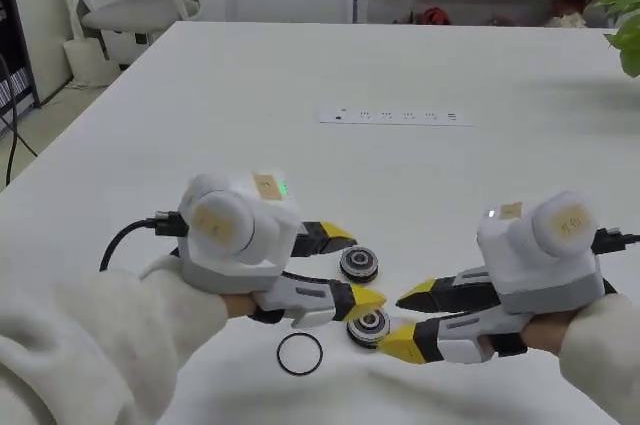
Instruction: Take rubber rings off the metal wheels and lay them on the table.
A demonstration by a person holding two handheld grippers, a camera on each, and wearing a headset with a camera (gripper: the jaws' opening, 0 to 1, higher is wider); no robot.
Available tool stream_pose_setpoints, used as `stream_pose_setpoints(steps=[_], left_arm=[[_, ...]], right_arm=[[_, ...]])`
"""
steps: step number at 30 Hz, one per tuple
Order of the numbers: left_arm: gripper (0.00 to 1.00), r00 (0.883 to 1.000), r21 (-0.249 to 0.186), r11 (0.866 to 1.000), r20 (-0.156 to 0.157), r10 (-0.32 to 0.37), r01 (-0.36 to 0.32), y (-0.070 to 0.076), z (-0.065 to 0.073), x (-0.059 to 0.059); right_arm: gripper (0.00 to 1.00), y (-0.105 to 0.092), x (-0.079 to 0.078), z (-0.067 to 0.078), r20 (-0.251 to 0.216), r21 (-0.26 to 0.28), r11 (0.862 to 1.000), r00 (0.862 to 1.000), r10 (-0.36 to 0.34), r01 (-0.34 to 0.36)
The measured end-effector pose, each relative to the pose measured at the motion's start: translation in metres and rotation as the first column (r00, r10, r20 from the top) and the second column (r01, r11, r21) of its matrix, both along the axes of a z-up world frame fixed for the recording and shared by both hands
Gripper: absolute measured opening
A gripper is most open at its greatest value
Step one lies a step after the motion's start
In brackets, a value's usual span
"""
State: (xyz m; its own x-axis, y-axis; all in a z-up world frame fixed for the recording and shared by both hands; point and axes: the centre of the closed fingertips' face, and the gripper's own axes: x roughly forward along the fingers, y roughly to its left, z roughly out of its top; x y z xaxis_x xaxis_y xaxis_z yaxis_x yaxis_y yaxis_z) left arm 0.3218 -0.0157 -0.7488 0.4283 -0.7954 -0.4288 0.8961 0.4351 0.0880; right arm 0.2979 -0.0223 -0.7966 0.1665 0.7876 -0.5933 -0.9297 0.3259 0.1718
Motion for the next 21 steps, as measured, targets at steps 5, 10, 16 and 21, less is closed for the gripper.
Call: stream_pose_setpoints(steps=[5, 10, 16, 21], left_arm=[[0.39, 0.999, 0.038, 0.998, -0.025, -0.043, 0.044, -0.003, -0.016, -0.011], [0.35, 0.999, 0.051, 0.998, -0.033, -0.031, 0.033, -0.003, -0.025, -0.011], [0.29, 0.999, 0.075, 0.997, -0.049, -0.019, 0.023, 0.000, -0.035, -0.012], [0.25, 0.998, 0.070, 0.997, -0.063, -0.024, 0.028, -0.003, -0.038, -0.016]], right_arm=[[0.32, 0.001, 0.000, -0.001, 0.003, 0.000, 1.000, 1.000, 0.002, -0.002], [0.29, 0.002, -0.002, -0.005, 0.000, -0.011, 1.000, 1.000, 0.012, -0.012], [0.27, 0.001, -0.002, -0.010, 0.001, -0.030, 0.999, 1.000, 0.012, -0.012], [0.24, 0.002, -0.003, -0.011, 0.006, -0.033, 0.999, 1.000, 0.015, -0.015]])
